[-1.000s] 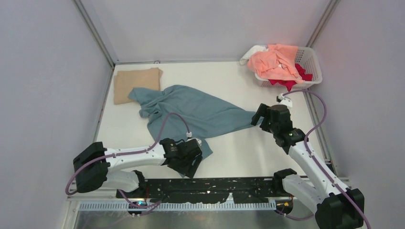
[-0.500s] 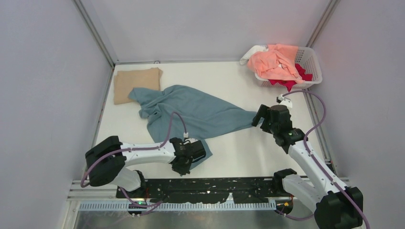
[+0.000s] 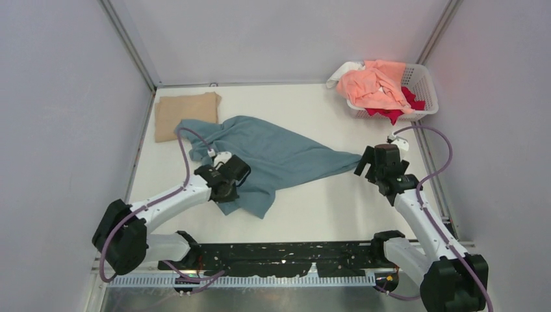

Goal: Fold and stack the t-shirts
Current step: Flatten out the tshirt

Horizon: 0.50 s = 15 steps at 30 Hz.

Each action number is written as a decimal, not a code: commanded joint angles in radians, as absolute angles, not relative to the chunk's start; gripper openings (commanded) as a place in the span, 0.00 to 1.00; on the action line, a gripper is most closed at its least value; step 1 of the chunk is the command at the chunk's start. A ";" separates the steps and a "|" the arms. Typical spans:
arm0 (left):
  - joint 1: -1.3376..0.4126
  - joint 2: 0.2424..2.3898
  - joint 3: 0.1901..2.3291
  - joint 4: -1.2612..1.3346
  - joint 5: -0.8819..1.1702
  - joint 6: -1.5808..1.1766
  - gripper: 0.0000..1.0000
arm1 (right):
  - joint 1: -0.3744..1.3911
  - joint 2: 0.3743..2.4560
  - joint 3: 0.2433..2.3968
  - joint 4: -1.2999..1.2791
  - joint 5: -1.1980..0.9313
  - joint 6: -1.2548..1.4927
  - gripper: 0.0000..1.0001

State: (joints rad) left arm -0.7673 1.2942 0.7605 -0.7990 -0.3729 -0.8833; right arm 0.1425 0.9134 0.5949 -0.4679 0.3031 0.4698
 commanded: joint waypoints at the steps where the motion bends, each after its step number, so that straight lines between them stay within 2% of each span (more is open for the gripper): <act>1: -0.659 1.208 0.819 -0.742 -0.473 -0.790 0.00 | 0.123 0.981 0.634 -0.475 0.235 0.337 0.95; 10: -0.322 1.143 0.881 -0.771 -0.509 -0.760 0.00 | 0.125 0.979 0.599 -0.301 0.085 0.188 0.98; 15: -0.207 1.091 0.874 -0.743 -0.528 -0.736 0.00 | 0.126 0.964 0.588 -0.350 0.115 0.325 0.99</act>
State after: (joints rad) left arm -0.2504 1.1419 0.8509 -0.7685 -0.4660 -0.7689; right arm 0.1246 0.9848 0.5961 -0.3653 0.1169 0.2424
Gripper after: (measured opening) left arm 0.018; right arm 0.985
